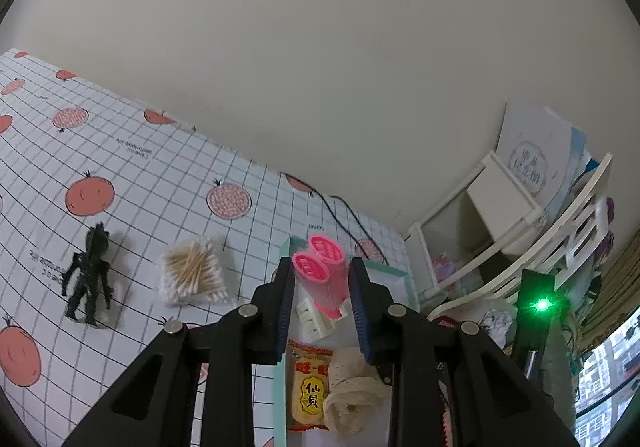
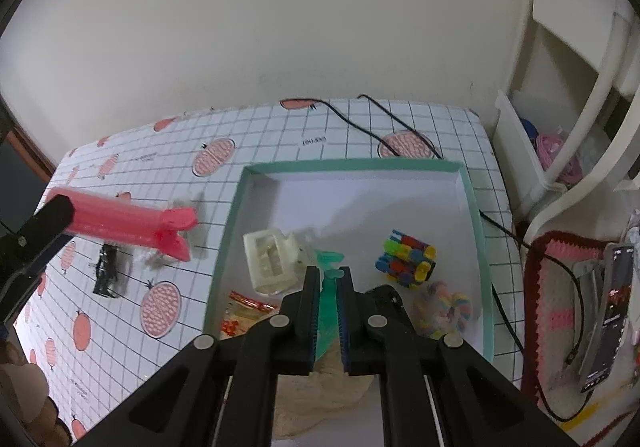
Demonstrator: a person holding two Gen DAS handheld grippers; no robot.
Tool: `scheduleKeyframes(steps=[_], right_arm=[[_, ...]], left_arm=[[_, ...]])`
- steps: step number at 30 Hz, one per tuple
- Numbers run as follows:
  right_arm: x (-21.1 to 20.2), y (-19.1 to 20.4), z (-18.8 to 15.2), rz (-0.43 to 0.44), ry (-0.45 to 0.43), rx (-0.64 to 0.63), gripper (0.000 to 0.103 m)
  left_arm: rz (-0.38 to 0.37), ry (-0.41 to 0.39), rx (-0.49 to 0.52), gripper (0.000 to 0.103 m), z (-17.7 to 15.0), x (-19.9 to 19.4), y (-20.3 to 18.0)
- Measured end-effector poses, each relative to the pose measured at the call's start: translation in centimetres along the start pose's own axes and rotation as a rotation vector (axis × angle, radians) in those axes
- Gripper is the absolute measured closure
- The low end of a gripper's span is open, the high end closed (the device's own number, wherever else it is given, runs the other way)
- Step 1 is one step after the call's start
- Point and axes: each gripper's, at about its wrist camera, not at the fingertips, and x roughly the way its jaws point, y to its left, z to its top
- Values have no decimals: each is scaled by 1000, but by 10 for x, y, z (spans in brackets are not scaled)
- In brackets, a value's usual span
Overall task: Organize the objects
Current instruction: 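Lift and carry the pink roller and green toy over the tray with both grippers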
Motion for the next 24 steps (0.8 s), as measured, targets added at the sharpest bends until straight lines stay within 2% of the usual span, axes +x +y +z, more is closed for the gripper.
scheduleKeyframes(steps=[12,24], right_arm=[[13,-6,-3,-10,24,14,94],[27,-11,-5,-10,26,38,94]], left_arm=[[26,18,-42,75,-10,41,0],[-16,-2,-200,75,-6,79,23]])
